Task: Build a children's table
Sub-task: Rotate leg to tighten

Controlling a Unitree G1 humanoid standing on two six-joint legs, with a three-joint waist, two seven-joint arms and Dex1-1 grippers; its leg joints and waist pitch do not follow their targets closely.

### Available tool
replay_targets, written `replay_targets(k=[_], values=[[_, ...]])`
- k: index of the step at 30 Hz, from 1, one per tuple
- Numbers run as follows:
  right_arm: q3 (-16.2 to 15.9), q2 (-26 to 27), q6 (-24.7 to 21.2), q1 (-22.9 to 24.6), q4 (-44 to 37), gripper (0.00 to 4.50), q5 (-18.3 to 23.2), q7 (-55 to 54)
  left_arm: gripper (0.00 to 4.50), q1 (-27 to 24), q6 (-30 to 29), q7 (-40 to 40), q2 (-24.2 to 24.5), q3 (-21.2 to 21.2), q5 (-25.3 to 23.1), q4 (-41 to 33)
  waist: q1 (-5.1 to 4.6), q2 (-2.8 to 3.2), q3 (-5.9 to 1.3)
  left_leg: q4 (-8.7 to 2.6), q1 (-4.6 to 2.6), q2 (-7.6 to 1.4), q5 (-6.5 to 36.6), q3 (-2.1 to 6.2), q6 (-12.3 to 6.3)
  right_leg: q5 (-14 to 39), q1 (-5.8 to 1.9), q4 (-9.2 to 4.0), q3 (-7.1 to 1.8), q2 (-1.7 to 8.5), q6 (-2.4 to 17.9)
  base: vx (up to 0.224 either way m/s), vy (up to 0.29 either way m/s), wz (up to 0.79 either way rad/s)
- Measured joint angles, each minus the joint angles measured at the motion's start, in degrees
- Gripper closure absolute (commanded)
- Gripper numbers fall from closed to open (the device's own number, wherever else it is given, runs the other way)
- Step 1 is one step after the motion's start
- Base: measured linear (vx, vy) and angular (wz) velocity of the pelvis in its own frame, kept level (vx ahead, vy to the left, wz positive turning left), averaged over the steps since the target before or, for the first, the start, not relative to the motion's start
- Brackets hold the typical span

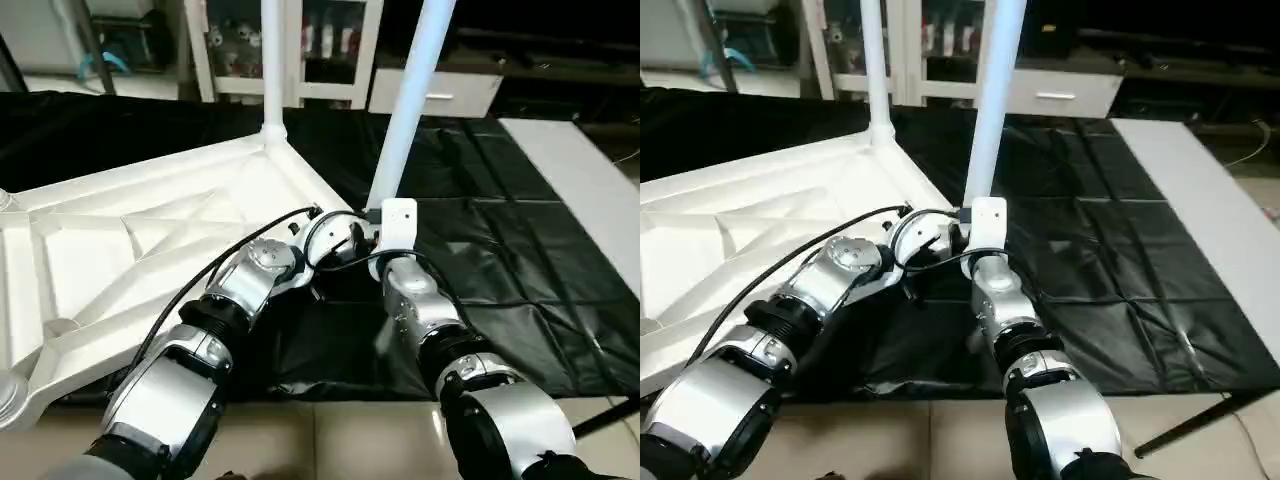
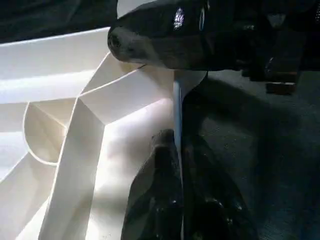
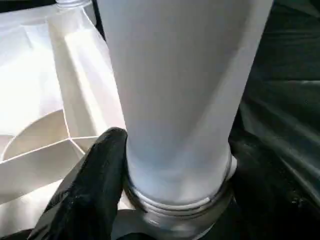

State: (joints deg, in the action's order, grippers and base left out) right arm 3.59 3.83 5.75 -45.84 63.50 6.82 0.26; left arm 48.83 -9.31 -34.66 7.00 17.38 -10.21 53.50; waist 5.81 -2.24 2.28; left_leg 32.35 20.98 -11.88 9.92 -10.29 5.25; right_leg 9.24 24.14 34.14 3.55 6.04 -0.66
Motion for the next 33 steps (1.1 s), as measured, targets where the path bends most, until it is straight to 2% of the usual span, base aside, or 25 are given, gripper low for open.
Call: replay_targets(k=[1, 4, 5, 9, 10, 12, 14, 17, 20, 22, 28, 33], values=[[-0.15, 0.14, 0.76, 0.20, -0.30, 1.12, 0.26, 2.04, 4.50, -0.01, 0.28, 0.55, 0.68, -0.18, -0.15, 0.06, -0.12, 0.00, 0.01, 0.02, 0.02, -0.01, -0.01, 0.00, -0.01, 0.00, 0.04, 0.00, 0.01, 0.00, 0.00, 0.000, 0.000, 0.00], [-2.38, 1.51, 2.94, 1.09, -3.44, 0.78, 0.26, 7.12, 4.50, -0.46, 0.87, 2.44, 3.42, -1.70, -0.64, 0.20, -1.91, -0.15, 0.10, 0.08, 0.11, -0.06, 0.03, -0.02, 0.03, -0.04, 0.09, 0.02, -0.01, -0.18, 0.01, 0.000, 0.000, 0.00], [-2.97, 1.41, 2.96, 1.91, -5.21, 0.70, 0.31, 8.34, 4.50, -1.06, 0.96, 2.12, 3.87, -1.71, -0.68, -0.68, -1.97, -0.21, 0.11, 0.05, 0.07, -0.10, 0.04, -0.01, 0.05, -0.03, 0.07, 0.00, 0.02, -0.18, 0.01, 0.000, 0.000, 0.00], [-3.65, -1.24, 1.52, 4.52, -10.06, 0.35, 0.81, 13.33, 4.50, -2.89, 0.92, -1.95, 5.52, -1.63, -0.64, -4.25, -1.47, -0.43, 0.19, 0.05, 0.02, -0.12, 0.03, 0.00, 0.03, -0.01, 0.06, -0.02, 0.05, -0.17, 0.02, 0.000, 0.000, 0.00], [-4.86, -3.80, -0.62, 6.87, -14.84, 0.27, 1.62, 17.90, 4.50, -4.56, 0.60, -5.56, 7.09, -1.20, -0.09, -7.60, -1.18, -0.57, 0.25, 0.04, 0.01, -0.12, 0.02, 0.00, -0.01, 0.00, 0.05, -0.04, 0.06, -0.17, 0.04, 0.000, 0.000, 0.00], [-5.51, -8.34, -3.36, 9.44, -18.61, 0.14, 2.19, 23.47, 4.50, -6.57, 0.66, -10.92, 9.65, -0.64, 1.19, -11.10, -0.60, -0.66, 0.30, 0.03, -0.02, -0.19, 0.02, 0.01, -0.02, 0.05, -0.08, -0.04, 0.07, -0.17, 0.05, 0.000, 0.000, 0.00], [-7.36, -11.91, -6.02, 12.12, -23.52, 0.06, 2.49, 31.30, 4.50, -8.63, 1.69, -16.72, 12.54, 0.07, 2.57, -14.09, -0.52, -0.67, 0.30, 0.03, -0.05, -0.22, 0.13, 0.02, 0.17, 0.05, -0.13, -0.01, 0.08, -0.18, 0.04, 0.000, 0.000, 0.00], [-10.08, -16.23, -9.03, 14.35, -27.81, 0.06, 2.63, 39.28, 4.50, -10.29, 1.64, -22.87, 14.40, 0.76, 3.82, -16.87, -0.32, -0.67, 0.29, 0.11, -0.15, -0.23, 0.21, 0.03, 0.33, 0.05, -0.23, 0.00, 0.06, -0.15, 0.04, 0.000, 0.000, 0.00], [-16.33, -24.14, -12.09, 17.83, -35.81, 0.06, 3.25, 53.70, 4.50, -12.40, 1.48, -29.30, 16.81, 1.76, 5.12, -20.80, 0.21, -0.65, 0.28, 0.20, -0.23, -0.21, 0.22, 0.02, 0.32, 0.05, -0.36, -0.07, 0.00, -0.12, 0.02, 0.000, 0.000, 0.00], [-18.41, -28.51, -15.77, 19.02, -38.73, 0.06, 4.86, 62.11, 4.50, -14.27, 1.82, -35.98, 19.79, 3.28, 6.52, -24.45, 0.39, -0.61, 0.28, 0.18, -0.33, -0.20, 0.23, 0.03, 0.32, 0.07, -0.42, -0.09, 0.00, -0.10, 0.01, 0.000, 0.000, 0.00], [-19.86, -29.66, -19.11, 18.63, -40.94, 0.06, 5.94, 69.14, 4.50, -14.68, 0.14, -43.82, 20.93, 6.04, 7.79, -26.43, 1.00, -0.60, 0.28, 0.18, -0.76, -0.21, 0.22, 0.00, 0.33, 0.08, -0.87, 0.00, -0.01, -0.10, -0.01, 0.000, 0.000, 0.00], [-21.46, -29.82, -19.21, 16.25, -40.98, 0.06, 5.94, 71.78, 4.50, -12.89, 0.65, -44.83, 20.80, 7.95, 5.91, -25.62, 1.02, -0.73, 0.24, 0.18, -0.84, -0.19, 0.22, 0.20, 0.33, 0.21, -1.11, 0.00, -0.16, -0.09, -0.24, 0.000, 0.000, 0.00]])
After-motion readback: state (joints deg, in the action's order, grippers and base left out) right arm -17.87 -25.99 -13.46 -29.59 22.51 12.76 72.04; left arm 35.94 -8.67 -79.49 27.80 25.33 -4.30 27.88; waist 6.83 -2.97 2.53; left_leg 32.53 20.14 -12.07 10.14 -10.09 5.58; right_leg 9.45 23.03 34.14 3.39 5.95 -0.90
